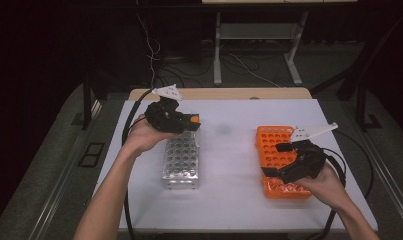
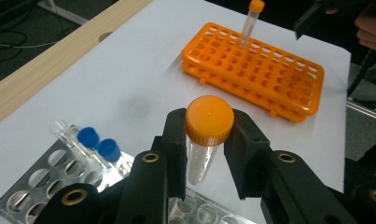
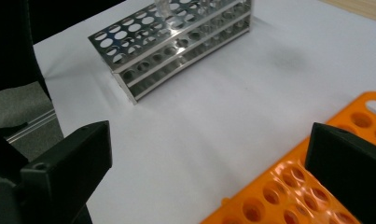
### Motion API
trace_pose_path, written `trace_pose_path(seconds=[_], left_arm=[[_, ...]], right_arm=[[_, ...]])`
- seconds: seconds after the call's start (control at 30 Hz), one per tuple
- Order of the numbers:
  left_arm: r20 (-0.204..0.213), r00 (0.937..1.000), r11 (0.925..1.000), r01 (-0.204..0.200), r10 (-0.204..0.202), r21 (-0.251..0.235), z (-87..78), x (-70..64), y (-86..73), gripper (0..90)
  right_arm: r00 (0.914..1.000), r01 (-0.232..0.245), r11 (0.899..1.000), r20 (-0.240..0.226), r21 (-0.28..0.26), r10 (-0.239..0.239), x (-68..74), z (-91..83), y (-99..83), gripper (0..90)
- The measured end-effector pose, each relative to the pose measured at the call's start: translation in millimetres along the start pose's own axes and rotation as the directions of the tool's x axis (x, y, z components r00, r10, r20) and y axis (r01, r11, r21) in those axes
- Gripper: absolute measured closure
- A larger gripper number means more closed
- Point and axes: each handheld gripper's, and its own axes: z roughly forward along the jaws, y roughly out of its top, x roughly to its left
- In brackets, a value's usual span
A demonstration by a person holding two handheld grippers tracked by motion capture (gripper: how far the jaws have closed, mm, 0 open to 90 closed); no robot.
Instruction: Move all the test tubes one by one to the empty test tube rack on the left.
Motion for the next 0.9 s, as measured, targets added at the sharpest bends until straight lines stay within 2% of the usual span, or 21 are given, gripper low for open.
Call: trace_pose_path(seconds=[0.5, 0.77, 0.9], left_arm=[[-0.059, 0.9978, 0.9994, 0.031, -0.03, 0.013, 14.9, 26.7, -5.9, 69.1], [-0.079, 0.9967, 0.9992, 0.02, -0.018, 0.035, 21.9, 31.6, -8.9, 69.1], [-0.074, 0.9971, 0.9989, 0.021, -0.018, 0.043, 26.2, 33.5, -11.7, 69.1]], right_arm=[[0.9968, -0.07, 0.998, 0.038, -0.004, 0.07, -18.8, -14.8, -31.0, 0.3], [0.9953, -0.085, 0.996, 0.045, -0.012, 0.086, -23.7, -18.1, -41.3, 0.3], [0.9949, -0.089, 0.996, 0.047, -0.019, 0.09, -25.0, -19.9, -43.7, 0.3]])
